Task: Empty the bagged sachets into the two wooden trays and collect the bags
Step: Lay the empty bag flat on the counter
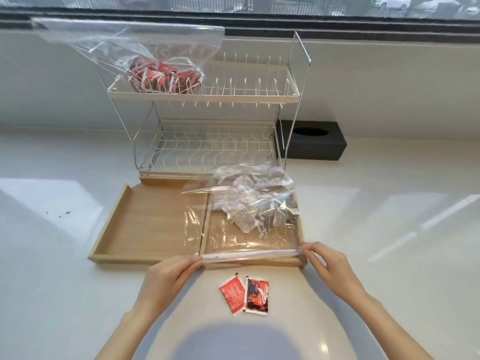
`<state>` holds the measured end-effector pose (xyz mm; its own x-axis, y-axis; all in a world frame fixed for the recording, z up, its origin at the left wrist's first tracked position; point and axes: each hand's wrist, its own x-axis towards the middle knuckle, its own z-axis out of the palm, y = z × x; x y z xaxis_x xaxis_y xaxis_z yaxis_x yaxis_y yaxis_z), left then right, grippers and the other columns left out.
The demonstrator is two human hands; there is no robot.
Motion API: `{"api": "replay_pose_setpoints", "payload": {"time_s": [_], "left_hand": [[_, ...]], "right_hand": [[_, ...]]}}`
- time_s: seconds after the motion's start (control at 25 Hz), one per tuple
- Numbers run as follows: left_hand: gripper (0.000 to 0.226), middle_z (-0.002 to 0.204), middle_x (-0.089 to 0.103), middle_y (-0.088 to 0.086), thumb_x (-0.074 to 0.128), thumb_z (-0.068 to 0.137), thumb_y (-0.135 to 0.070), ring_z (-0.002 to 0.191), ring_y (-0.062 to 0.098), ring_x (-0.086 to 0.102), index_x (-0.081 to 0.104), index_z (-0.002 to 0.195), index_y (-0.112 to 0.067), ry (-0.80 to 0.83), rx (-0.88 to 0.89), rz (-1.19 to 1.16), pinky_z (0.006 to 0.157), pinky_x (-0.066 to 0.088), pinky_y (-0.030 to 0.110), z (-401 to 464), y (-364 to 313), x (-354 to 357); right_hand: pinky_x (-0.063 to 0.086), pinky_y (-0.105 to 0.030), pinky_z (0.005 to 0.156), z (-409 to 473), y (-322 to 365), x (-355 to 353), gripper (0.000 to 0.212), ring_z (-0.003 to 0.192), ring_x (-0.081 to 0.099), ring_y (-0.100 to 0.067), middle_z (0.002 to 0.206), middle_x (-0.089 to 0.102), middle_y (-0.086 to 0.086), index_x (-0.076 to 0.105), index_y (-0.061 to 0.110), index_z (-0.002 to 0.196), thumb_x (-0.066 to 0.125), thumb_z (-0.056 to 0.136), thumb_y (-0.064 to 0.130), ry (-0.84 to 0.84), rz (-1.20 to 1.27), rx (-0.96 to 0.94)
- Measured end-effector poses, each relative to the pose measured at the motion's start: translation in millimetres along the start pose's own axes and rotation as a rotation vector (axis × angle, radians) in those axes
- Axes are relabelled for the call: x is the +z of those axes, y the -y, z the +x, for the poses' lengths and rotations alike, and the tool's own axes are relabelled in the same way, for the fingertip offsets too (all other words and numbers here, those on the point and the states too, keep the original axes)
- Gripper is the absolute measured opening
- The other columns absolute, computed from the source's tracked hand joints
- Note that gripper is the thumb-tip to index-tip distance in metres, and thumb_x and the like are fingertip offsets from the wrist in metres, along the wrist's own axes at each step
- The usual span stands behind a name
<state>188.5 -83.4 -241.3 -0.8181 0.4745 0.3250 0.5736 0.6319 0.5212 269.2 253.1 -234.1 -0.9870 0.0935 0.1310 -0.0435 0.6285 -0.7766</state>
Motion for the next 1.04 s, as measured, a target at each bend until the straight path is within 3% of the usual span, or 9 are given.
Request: {"api": "replay_pose_setpoints", "payload": {"time_s": [0.16, 0.28, 0.36, 0.44, 0.52, 0.6, 0.76, 0.92, 1.04], "left_hand": [[0.047, 0.081, 0.066, -0.022, 0.032, 0.087, -0.057, 0.082, -0.005, 0.056, 0.068, 0.084, -0.027, 0.036, -0.027, -0.016, 0.072, 0.038, 0.005, -4, -4, 1], [0.052, 0.079, 0.063, -0.026, 0.026, 0.085, -0.063, 0.081, -0.005, 0.053, 0.067, 0.083, -0.031, 0.047, -0.058, -0.003, 0.070, 0.038, 0.009, 2, -6, -6], [0.048, 0.075, 0.064, -0.026, 0.027, 0.085, -0.063, 0.078, -0.003, 0.052, 0.063, 0.082, -0.032, 0.011, -0.092, 0.004, 0.067, 0.039, 0.015, 12, -7, -8], [0.037, 0.078, 0.063, -0.026, 0.036, 0.084, -0.054, 0.078, -0.004, 0.051, 0.064, 0.087, -0.030, -0.061, -0.189, -0.042, 0.071, 0.040, 0.016, 28, -8, -9], [0.041, 0.099, 0.065, -0.009, 0.041, 0.083, -0.044, 0.091, 0.007, 0.052, 0.063, 0.105, -0.018, -0.092, -0.273, -0.050, 0.083, 0.036, 0.018, 47, -5, -6], [0.051, 0.120, 0.055, 0.012, 0.047, 0.084, -0.041, 0.112, 0.027, 0.047, 0.050, 0.122, -0.008, -0.015, -0.393, -0.020, 0.096, 0.030, 0.028, 60, 1, 1], [0.056, 0.133, 0.044, 0.019, 0.052, 0.088, -0.028, 0.125, 0.031, 0.039, 0.032, 0.136, -0.008, 0.130, -0.564, -0.100, 0.101, 0.029, 0.035, 61, -3, 15], [0.058, 0.130, 0.050, 0.019, 0.056, 0.086, -0.026, 0.119, 0.031, 0.047, 0.034, 0.136, -0.008, 0.172, -0.567, -0.131, 0.096, 0.035, 0.036, 49, -3, 19], [0.054, 0.119, 0.058, 0.019, 0.061, 0.083, -0.020, 0.108, 0.034, 0.054, 0.040, 0.132, -0.011, 0.130, -0.551, -0.198, 0.088, 0.040, 0.037, 45, -7, 17]], "right_hand": [[0.034, -0.006, 0.088, -7, -3, 1, 0.042, 0.104, 0.046, 0.018, 0.103, 0.052, 0.045, 0.054, 0.041, 0.091, 0.030, 0.079, 0.073, 0.033, -0.071, -0.003], [0.030, -0.007, 0.088, -2, 3, -7, 0.039, 0.105, 0.044, 0.015, 0.101, 0.054, 0.043, 0.057, 0.050, 0.087, 0.025, 0.080, 0.072, 0.021, -0.051, 0.030], [0.033, -0.002, 0.083, 11, 11, -12, 0.032, 0.097, 0.051, 0.006, 0.095, 0.061, 0.034, 0.059, 0.048, 0.080, 0.031, 0.084, 0.063, -0.069, 0.012, 0.072], [0.036, 0.000, 0.073, 30, 18, -15, 0.023, 0.087, 0.056, -0.004, 0.093, 0.066, 0.017, 0.063, 0.034, 0.086, 0.041, 0.089, 0.040, -0.176, 0.033, 0.136], [0.038, -0.005, 0.068, 54, 20, -15, 0.020, 0.086, 0.055, -0.010, 0.108, 0.064, -0.004, 0.063, 0.015, 0.102, 0.047, 0.092, 0.021, -0.186, 0.009, 0.248], [0.037, -0.015, 0.077, 72, 20, -11, 0.026, 0.090, 0.053, -0.013, 0.118, 0.060, -0.011, 0.056, 0.009, 0.114, 0.048, 0.092, 0.020, -0.108, -0.027, 0.343], [0.036, -0.022, 0.078, 73, 20, 3, 0.033, 0.080, 0.053, -0.016, 0.118, 0.058, -0.014, 0.052, 0.009, 0.119, 0.052, 0.089, 0.022, -0.021, -0.093, 0.433], [0.036, -0.023, 0.069, 60, 23, 5, 0.035, 0.069, 0.052, -0.013, 0.089, 0.060, -0.001, 0.051, 0.012, 0.117, 0.059, 0.084, 0.020, 0.009, -0.090, 0.466], [0.037, -0.007, 0.054, 52, 23, 6, 0.031, 0.062, 0.049, -0.003, 0.068, 0.053, 0.008, 0.052, 0.014, 0.112, 0.059, 0.082, 0.011, 0.054, -0.051, 0.510]]}}
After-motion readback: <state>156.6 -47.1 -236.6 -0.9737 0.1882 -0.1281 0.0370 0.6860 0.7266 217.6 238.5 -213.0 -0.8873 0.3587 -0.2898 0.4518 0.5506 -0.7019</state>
